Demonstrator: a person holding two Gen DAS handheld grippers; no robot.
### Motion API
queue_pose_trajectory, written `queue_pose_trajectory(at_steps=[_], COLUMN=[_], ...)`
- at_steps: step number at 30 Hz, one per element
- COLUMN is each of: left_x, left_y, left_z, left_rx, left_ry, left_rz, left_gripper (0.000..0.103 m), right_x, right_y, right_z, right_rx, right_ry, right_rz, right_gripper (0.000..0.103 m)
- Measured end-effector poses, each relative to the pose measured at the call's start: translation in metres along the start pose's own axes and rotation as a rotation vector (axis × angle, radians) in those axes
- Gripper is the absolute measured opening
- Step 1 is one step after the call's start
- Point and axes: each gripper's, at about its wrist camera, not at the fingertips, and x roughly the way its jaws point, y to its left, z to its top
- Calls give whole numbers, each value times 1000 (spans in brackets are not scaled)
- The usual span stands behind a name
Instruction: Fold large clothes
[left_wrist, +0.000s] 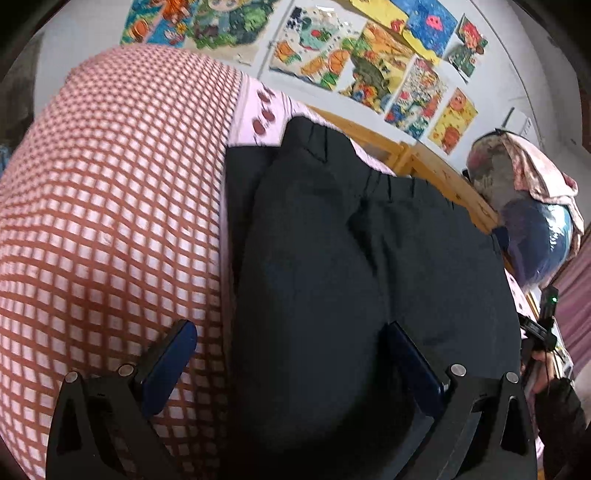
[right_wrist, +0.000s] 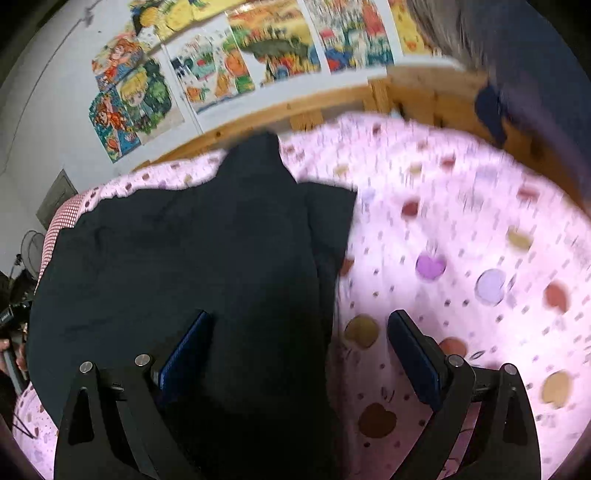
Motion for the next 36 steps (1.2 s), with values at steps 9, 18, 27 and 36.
queue_pose_trajectory(at_steps=[9, 18, 27, 36], left_x=[12, 14, 11, 16], left_y=[11, 23, 33, 38], left_z=[-9, -27, -36, -37], left_rx=[-32, -17, -17, -23], left_ry=[30, 19, -22, 7], left_rz=[-118, -266, -304, -329], left_gripper=[103, 103, 103, 103], right_x=[17, 33, 51, 54], right_y=[-2, 8, 14, 14], right_z=[-21, -25, -42, -48], right_rx=[-4, -31, 11, 14], right_ry=[-2, 119, 135, 136], right_rz=[20, 237, 239, 238], right_gripper=[102, 102, 102, 102])
